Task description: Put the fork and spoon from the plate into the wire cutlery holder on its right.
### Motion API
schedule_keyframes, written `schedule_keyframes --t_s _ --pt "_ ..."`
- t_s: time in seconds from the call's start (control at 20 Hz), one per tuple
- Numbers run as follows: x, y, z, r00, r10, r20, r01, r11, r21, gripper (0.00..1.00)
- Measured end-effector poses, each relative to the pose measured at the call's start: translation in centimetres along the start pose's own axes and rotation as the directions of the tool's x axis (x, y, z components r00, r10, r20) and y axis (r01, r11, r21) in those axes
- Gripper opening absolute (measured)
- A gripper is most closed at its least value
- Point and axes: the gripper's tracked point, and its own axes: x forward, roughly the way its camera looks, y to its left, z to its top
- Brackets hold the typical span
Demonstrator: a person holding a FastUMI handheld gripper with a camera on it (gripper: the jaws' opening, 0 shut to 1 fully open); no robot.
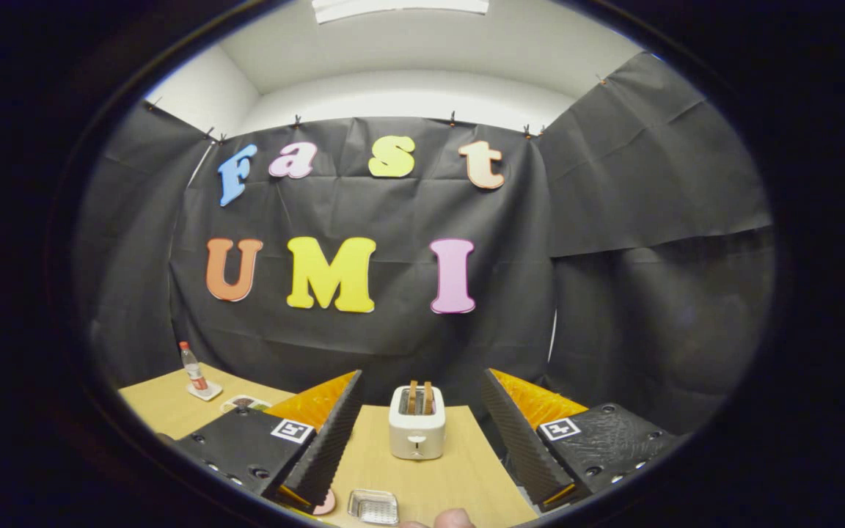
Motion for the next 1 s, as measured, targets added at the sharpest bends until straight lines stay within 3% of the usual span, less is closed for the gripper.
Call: schedule_keyframes --t_s 0.7,1.0 --pt "0.2 3.1 -3.9 0.99 0.132 -0.044 -0.133 0.991 -0.009 0.95" --pt "-0.4 5.1 -8.5 0.961 0.226 -0.162 -0.232 0.973 -0.017 0.95"
